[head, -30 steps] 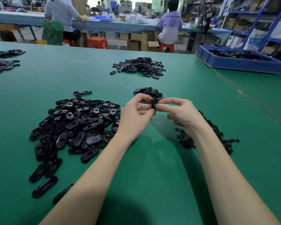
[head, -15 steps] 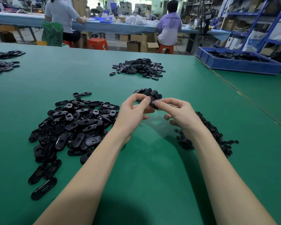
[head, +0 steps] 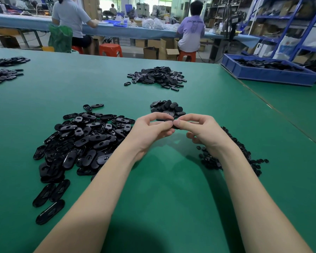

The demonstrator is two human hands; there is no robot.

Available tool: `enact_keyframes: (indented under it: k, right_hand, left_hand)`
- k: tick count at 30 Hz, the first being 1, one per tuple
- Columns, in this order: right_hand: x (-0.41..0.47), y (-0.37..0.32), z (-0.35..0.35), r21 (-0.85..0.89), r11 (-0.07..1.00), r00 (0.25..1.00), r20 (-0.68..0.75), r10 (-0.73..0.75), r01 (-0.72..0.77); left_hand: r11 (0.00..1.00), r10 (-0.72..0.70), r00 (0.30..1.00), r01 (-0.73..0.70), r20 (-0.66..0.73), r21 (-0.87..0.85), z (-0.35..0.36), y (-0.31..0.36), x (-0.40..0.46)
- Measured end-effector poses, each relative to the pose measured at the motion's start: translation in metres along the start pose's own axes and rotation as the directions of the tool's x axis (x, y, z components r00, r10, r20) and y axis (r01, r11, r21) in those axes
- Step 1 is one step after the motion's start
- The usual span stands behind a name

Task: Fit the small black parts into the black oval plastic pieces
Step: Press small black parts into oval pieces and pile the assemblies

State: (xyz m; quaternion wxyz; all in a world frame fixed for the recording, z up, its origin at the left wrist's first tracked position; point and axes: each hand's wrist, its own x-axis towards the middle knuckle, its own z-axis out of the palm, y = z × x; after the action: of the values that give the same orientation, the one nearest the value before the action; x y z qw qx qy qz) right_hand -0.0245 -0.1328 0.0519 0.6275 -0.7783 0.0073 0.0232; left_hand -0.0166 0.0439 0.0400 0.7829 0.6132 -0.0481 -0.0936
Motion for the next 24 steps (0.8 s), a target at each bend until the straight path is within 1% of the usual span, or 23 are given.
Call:
enact_keyframes:
  k: [4, 9, 12, 18, 24]
  right_hand:
    - [0.001, -0.001, -0.003, -0.063, 0.998, 0.999, 0.036, -0.025, 0.028]
    - [0.007, 0.001, 0.000, -0.154, 0.987, 0.997, -0.048, -0.059, 0.051]
    - [0.009, 0.004, 0.002, -0.215, 0.974, 0.994, -0.062, -0.085, 0.070]
    - [0.007, 0.008, 0.003, -0.177, 0.979, 0.994, -0.024, -0.104, 0.098]
    - [0.006, 0.012, 0.004, -0.128, 0.987, 0.994, -0.026, -0.104, 0.100]
  left_hand:
    - [1.000, -0.017, 1.000, 0.017, 0.006, -0.013, -0.003, -0.002, 0.000]
    - [0.997, 0.005, 0.999, -0.002, -0.038, 0.078, -0.001, -0.004, -0.001]
    - [0.996, 0.000, 0.998, 0.005, -0.067, 0.087, 0.000, -0.006, -0.002]
    - [0.995, -0.033, 0.998, 0.037, -0.052, 0.094, -0.004, -0.008, 0.000]
    - [0.996, -0.040, 0.999, 0.041, -0.021, 0.074, -0.007, -0.008, 0.001]
